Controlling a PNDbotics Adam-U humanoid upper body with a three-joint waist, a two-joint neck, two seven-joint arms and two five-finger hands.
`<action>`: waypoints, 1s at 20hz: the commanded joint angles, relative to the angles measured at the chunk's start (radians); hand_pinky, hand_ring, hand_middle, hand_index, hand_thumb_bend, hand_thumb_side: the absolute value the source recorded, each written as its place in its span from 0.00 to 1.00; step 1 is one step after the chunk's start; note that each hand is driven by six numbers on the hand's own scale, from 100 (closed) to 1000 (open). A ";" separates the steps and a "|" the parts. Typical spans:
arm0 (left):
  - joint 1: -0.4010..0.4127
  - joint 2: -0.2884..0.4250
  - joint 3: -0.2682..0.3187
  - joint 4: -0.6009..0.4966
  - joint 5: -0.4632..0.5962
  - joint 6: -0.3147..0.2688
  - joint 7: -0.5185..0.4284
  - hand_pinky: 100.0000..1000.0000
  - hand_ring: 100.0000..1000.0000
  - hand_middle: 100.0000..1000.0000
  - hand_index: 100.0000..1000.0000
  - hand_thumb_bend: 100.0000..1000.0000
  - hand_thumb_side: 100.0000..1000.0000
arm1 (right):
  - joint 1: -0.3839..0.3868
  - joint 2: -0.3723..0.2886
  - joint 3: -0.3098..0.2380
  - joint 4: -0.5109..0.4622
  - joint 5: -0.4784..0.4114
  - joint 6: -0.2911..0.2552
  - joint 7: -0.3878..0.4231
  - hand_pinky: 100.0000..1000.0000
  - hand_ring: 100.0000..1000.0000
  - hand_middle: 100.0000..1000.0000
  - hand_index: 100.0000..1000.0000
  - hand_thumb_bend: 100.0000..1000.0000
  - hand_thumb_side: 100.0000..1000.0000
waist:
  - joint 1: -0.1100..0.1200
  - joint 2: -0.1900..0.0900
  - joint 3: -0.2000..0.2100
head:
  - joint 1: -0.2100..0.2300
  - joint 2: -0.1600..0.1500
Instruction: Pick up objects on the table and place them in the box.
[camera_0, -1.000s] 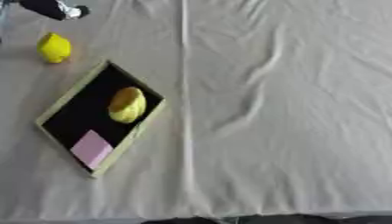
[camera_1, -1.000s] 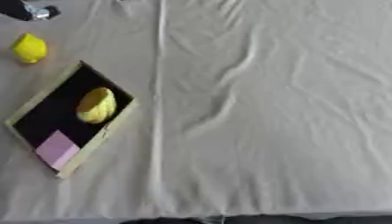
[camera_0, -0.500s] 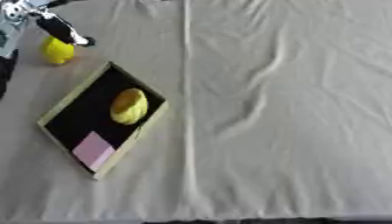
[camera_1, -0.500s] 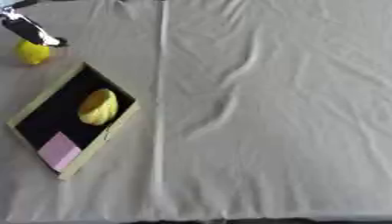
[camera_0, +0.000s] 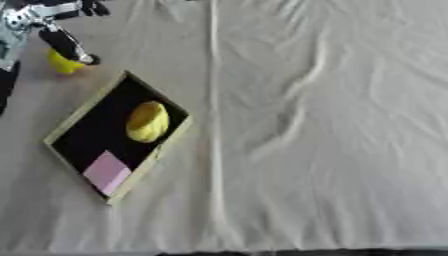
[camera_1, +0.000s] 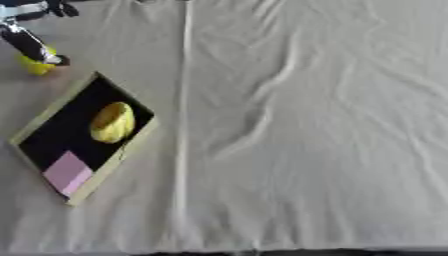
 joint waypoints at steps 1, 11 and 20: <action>-0.007 0.053 0.018 0.006 -0.027 0.020 0.005 0.93 0.89 0.84 0.92 0.50 0.00 | -0.008 -0.020 -0.013 -0.015 -0.003 0.005 0.000 0.91 0.83 0.72 0.81 0.00 0.00 | -0.003 -0.022 0.001 | -0.002 -0.006; 0.017 0.089 0.059 0.056 -0.088 0.067 0.044 0.93 0.90 0.84 0.92 0.51 0.00 | -0.002 -0.014 -0.014 -0.015 -0.004 0.012 0.003 0.91 0.83 0.72 0.80 0.00 0.00 | -0.001 -0.017 0.002 | -0.002 -0.010; 0.028 0.090 0.080 0.080 -0.081 0.097 0.098 0.92 0.89 0.83 0.92 0.48 0.00 | 0.005 -0.006 -0.015 -0.015 -0.003 0.017 0.006 0.91 0.83 0.72 0.80 0.00 0.00 | -0.003 -0.011 -0.001 | 0.004 -0.023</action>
